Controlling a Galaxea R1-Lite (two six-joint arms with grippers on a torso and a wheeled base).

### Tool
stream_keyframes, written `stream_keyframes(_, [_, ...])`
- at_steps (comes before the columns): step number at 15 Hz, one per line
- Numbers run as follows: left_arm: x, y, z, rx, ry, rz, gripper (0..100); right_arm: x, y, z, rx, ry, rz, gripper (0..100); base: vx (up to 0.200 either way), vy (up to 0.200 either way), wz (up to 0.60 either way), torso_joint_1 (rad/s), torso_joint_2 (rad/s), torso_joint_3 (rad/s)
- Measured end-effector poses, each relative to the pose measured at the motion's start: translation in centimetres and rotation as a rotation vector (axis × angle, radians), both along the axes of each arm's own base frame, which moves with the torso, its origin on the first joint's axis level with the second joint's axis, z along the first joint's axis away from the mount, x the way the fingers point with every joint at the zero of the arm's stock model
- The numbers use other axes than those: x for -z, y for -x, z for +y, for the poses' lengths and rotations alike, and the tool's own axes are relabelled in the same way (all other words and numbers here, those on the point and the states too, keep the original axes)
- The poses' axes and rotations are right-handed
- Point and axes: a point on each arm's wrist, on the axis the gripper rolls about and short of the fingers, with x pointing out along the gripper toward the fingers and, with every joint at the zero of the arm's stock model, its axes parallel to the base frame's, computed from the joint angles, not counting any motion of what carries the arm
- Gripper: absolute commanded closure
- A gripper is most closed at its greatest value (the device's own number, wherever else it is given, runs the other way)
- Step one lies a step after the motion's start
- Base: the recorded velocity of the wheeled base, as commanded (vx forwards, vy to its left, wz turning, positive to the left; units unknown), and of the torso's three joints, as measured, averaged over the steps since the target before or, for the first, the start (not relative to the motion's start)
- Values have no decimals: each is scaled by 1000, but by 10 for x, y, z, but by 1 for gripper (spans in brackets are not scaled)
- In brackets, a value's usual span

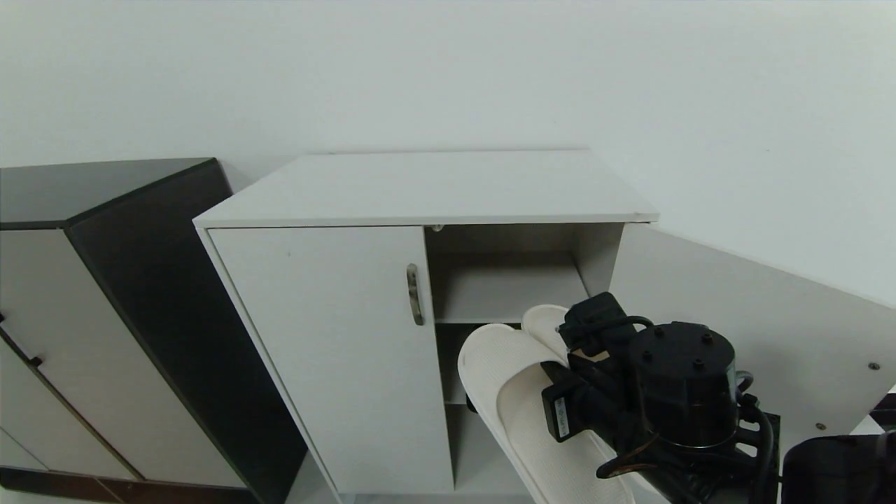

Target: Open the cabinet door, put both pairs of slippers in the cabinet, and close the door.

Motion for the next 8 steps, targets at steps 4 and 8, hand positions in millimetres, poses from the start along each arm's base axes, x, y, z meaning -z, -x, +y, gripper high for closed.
stream_keyframes(4, [0,0,0,-1,0,0,100,1,0,0,-1,2,2,100,0,0,0,-122,466,342])
stream_keyframes(8, [0,0,0,-1,0,0,100,1,0,0,-1,2,3,100,0,0,0,-71,453,371])
